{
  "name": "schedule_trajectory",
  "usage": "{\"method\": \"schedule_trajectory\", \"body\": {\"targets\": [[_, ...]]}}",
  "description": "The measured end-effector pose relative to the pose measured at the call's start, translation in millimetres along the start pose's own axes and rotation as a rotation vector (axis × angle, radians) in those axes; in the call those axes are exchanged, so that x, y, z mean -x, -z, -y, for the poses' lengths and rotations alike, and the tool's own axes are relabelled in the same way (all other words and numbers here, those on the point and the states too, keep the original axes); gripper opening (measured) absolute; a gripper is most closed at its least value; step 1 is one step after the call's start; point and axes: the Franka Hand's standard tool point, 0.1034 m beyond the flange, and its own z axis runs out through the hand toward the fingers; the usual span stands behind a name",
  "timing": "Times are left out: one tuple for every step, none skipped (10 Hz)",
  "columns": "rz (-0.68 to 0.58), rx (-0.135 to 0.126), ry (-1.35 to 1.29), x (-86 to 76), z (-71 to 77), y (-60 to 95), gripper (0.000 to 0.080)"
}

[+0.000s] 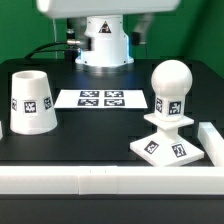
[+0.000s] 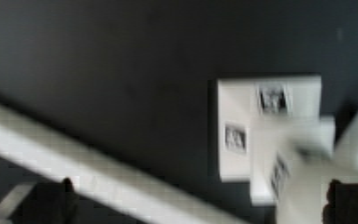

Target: Assemble lamp

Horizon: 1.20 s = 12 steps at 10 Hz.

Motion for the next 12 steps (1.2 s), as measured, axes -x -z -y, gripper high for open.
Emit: {"method": "schedule_trajectory", "body": {"targets": [[0.008, -0.004, 0.017, 14.7, -10.9, -3.8, 0.0698], [0.000, 0.003, 0.036, 29.3, -23.5, -12.5, 0.0698], [-0.005, 0.007, 0.033, 39.3, -31.6, -19.9, 0.0698], [-0.005, 0.006, 0.031, 36.1, -28.7, -18.4, 0.0698], [-0.006, 0.006, 0.039, 34.5, -27.3, -18.3, 0.0698], [-0.005, 0.006, 0.038, 35.0, -27.7, -18.7, 0.0698], [-0.005, 0.006, 0.038, 35.0, -27.7, -18.8, 0.0698], [-0.005, 0.006, 0.040, 36.3, -27.9, -19.3, 0.0698], [0.004, -0.002, 0.046, 49.8, -28.4, -23.6, 0.0698], [0.015, -0.010, 0.050, 66.7, -27.3, -25.3, 0.0698], [0.020, -0.018, 0.063, 80.8, -26.1, -28.7, 0.0698], [0.020, -0.017, 0.082, 96.7, -26.9, -35.9, 0.0698]]}}
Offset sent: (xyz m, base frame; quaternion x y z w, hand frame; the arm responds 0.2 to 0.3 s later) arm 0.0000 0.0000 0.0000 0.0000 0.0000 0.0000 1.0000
